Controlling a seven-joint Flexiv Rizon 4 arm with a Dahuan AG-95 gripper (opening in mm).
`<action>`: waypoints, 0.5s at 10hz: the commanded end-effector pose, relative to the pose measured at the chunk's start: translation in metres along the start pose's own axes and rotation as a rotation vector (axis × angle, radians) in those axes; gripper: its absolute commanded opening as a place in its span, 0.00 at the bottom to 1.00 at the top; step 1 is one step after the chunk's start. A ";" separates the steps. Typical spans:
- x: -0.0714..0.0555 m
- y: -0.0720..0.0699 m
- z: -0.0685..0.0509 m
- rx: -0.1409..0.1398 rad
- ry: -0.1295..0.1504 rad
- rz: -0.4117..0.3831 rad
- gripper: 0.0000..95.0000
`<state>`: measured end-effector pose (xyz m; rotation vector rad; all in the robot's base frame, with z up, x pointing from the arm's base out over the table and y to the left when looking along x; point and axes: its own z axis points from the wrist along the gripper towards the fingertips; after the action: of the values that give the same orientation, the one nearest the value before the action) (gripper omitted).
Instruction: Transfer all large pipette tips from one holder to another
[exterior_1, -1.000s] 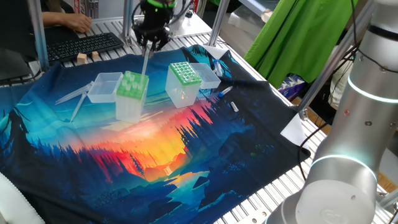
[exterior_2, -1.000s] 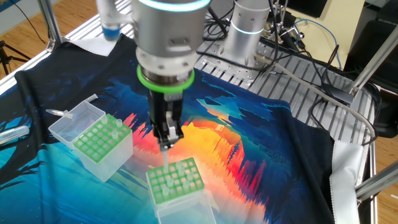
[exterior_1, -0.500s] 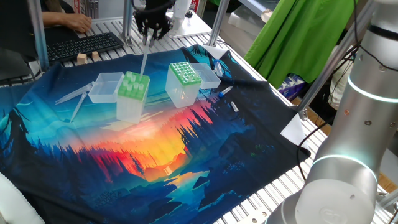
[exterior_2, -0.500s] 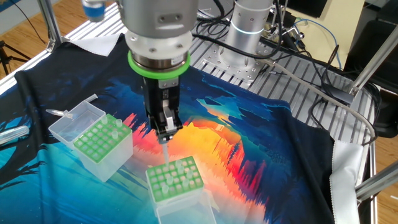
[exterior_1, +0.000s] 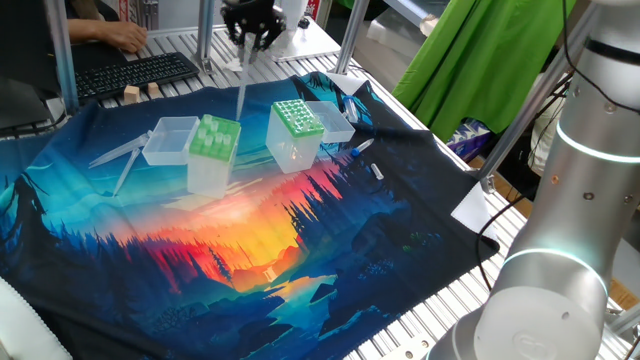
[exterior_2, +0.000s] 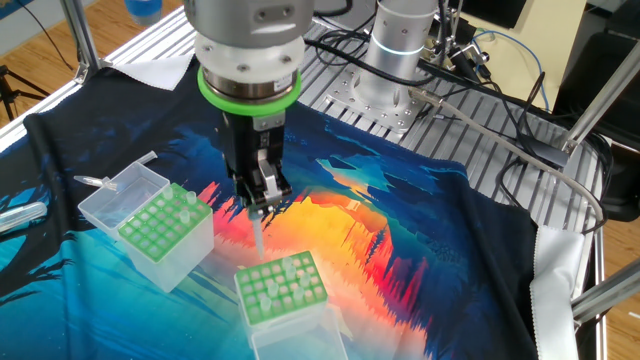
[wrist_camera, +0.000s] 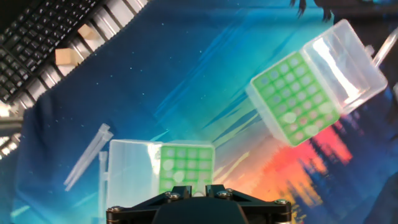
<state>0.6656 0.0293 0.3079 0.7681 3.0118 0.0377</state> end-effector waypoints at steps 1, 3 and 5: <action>-0.019 -0.023 -0.003 0.014 0.002 -0.095 0.00; -0.030 -0.035 -0.002 0.014 0.001 -0.133 0.00; -0.044 -0.042 -0.003 0.013 -0.001 -0.160 0.00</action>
<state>0.6821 -0.0279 0.3100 0.5311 3.0574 0.0136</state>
